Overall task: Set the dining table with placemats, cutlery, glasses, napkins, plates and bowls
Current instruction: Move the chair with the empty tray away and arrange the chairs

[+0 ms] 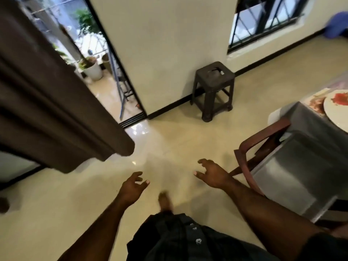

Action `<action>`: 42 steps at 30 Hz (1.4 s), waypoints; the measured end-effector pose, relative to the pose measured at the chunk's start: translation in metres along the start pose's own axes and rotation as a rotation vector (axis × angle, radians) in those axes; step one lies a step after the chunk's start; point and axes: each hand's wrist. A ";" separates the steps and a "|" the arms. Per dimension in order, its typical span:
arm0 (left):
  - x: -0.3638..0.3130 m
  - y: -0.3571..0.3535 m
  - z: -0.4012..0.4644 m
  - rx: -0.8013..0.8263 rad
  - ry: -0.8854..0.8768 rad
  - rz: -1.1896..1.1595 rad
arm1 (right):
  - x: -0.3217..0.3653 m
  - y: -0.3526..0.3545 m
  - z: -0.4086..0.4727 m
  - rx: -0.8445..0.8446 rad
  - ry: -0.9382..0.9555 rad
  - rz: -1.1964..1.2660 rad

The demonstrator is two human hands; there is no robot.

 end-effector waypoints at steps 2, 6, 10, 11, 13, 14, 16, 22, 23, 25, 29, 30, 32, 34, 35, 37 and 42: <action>-0.035 0.010 0.054 0.007 -0.028 0.023 | 0.017 0.030 0.043 -0.068 0.047 0.049; -0.126 0.016 0.173 0.068 -0.126 0.081 | 0.017 0.098 0.128 -0.224 0.004 0.211; -0.227 0.008 0.287 0.229 -0.239 0.219 | -0.018 0.157 0.188 -0.318 -0.173 0.275; -0.253 0.003 0.313 0.276 -0.266 0.259 | -0.028 0.169 0.198 -0.349 -0.228 0.294; -0.307 -0.011 0.360 0.357 -0.356 0.349 | -0.048 0.187 0.213 -0.415 -0.335 0.338; -0.333 -0.020 0.376 0.392 -0.400 0.407 | -0.057 0.194 0.217 -0.441 -0.389 0.363; -0.393 -0.042 0.400 0.459 -0.484 0.495 | -0.076 0.203 0.218 -0.498 -0.468 0.409; -0.524 -0.141 0.436 0.689 -0.710 0.717 | -0.128 0.204 0.191 -0.705 -0.701 0.730; -0.540 -0.164 0.439 0.732 -0.746 0.754 | -0.142 0.201 0.186 -0.754 -0.737 0.786; -0.568 -0.205 0.437 0.789 -0.795 0.829 | -0.166 0.193 0.175 -0.833 -0.776 0.882; -0.611 -0.272 0.416 0.893 -0.893 0.909 | -0.187 0.202 0.152 -0.919 -0.939 0.909; -0.623 -0.291 0.408 0.926 -0.926 0.948 | -0.188 0.209 0.143 -0.948 -0.977 0.930; -0.642 -0.321 0.391 1.011 -1.001 1.016 | -0.194 0.213 0.130 -0.975 -1.052 0.984; -0.658 -0.354 0.363 1.119 -1.093 1.087 | -0.198 0.208 0.117 -1.018 -1.121 1.047; -0.664 -0.373 0.349 1.174 -1.145 1.116 | -0.199 0.203 0.112 -1.052 -1.161 1.086; -0.673 -0.407 0.325 1.263 -1.219 1.143 | -0.199 0.196 0.107 -1.107 -1.245 1.163; -0.672 -0.499 0.279 1.413 -1.321 1.318 | -0.198 0.166 0.107 -1.201 -1.483 1.340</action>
Point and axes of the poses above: each hand's wrist, its own z-axis towards the middle knuckle, its own y-axis out of the back of the hand, x = y × z, and after that the axes turned 2 degrees about x, right-handed
